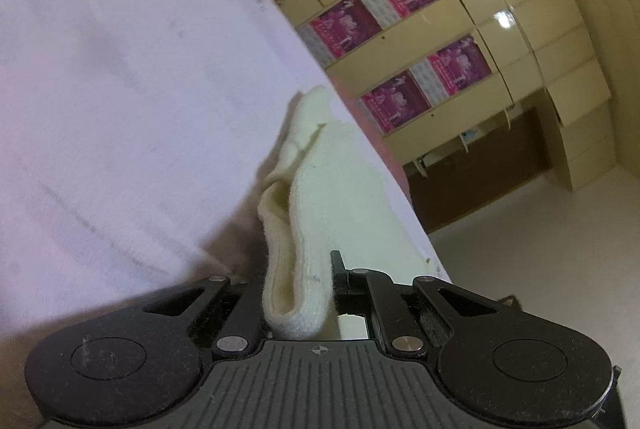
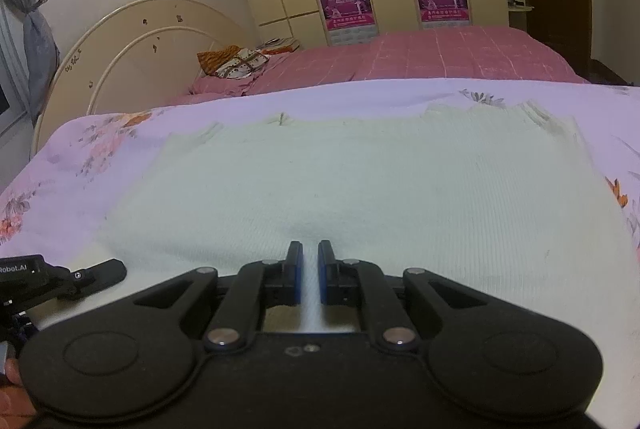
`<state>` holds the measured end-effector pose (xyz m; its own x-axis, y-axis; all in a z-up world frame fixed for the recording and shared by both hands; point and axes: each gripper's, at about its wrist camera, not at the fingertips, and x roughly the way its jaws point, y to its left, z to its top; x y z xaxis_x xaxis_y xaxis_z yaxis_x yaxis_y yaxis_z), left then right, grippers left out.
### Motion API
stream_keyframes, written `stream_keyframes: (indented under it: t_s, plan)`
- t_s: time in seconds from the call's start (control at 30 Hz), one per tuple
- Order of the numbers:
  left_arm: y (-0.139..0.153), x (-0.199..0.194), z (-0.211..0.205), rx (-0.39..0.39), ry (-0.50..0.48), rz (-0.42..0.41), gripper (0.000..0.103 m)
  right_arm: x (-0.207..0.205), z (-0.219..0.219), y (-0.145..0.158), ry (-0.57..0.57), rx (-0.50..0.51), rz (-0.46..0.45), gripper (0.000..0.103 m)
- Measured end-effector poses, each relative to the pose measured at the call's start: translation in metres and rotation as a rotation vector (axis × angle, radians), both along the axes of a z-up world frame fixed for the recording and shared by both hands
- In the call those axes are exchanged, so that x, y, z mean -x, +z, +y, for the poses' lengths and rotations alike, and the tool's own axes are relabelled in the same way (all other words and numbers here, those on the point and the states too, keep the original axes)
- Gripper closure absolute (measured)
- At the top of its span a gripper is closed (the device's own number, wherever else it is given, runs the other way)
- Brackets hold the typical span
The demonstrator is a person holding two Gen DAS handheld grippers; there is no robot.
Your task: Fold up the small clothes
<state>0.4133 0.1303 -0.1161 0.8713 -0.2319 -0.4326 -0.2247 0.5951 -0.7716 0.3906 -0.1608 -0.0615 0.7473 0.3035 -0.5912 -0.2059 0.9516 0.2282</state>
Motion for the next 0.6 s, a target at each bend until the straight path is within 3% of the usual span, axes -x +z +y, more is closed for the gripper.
stream_keyframes:
  t_s: [0.1,0.17,0.33,0.37,0.47,0.6]
  plan:
    - [0.030,0.002,-0.007,-0.073,-0.054,-0.049,0.097,-0.001,-0.001,0.001,-0.008,-0.011,0.002,0.096]
    - [0.059,-0.007,-0.022,-0.167,-0.119,-0.091,0.097,-0.001,-0.003,0.001,-0.012,-0.017,0.003,0.096]
    - [0.105,-0.043,-0.066,-0.331,-0.314,-0.105,0.097,-0.003,-0.012,0.001,-0.033,-0.081,0.023,0.096]
    - [0.111,-0.051,-0.075,-0.352,-0.350,-0.105,0.097,-0.004,-0.019,0.003,-0.043,-0.122,0.038,0.096]
    - [0.123,-0.073,-0.106,-0.419,-0.459,-0.092,0.097,0.008,-0.063,0.011,-0.160,-0.318,0.023,0.082]
    - [0.124,-0.096,-0.152,-0.475,-0.581,-0.050,0.097,0.031,-0.130,0.019,-0.260,-0.460,-0.017,0.080]
